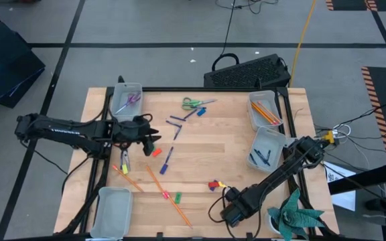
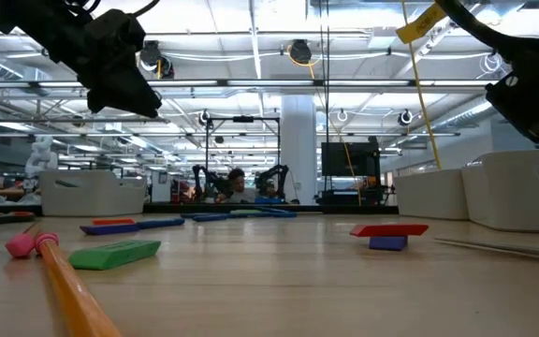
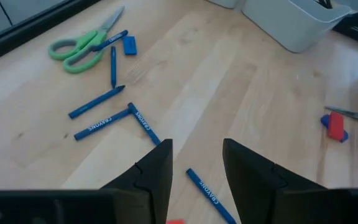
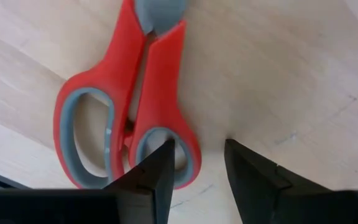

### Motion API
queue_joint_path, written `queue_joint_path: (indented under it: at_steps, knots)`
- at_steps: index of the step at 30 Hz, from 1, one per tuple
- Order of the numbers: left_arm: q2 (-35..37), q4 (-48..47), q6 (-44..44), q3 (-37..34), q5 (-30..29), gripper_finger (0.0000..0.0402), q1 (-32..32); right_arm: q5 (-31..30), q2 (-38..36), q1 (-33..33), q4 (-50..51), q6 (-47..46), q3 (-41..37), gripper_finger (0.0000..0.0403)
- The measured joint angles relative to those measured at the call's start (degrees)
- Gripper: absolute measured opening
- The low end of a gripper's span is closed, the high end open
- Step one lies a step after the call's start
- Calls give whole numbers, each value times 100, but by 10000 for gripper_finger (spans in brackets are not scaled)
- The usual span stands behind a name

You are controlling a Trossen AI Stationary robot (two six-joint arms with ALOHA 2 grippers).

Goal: Sort crayons/erasers/pens/pencils in bins
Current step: Put the red scissor into the top left gray bin

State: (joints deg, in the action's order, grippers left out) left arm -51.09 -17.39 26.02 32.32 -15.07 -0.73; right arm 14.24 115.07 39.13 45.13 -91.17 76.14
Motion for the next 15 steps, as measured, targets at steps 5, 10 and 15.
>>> queue_joint_path:
  at_steps: [5, 10, 15]
  knots:
    - [0, 6, -22, 0, 0, 145, -78, -7, 8, -4, 20, -271, -146, 88]
    - [0, 7, -26, 0, -2, 145, -164, -13, 13, -4, 71, -311, -179, 39]
    - [0, 7, -26, 0, -2, 145, -203, -23, 9, -4, 58, -256, -179, 13]
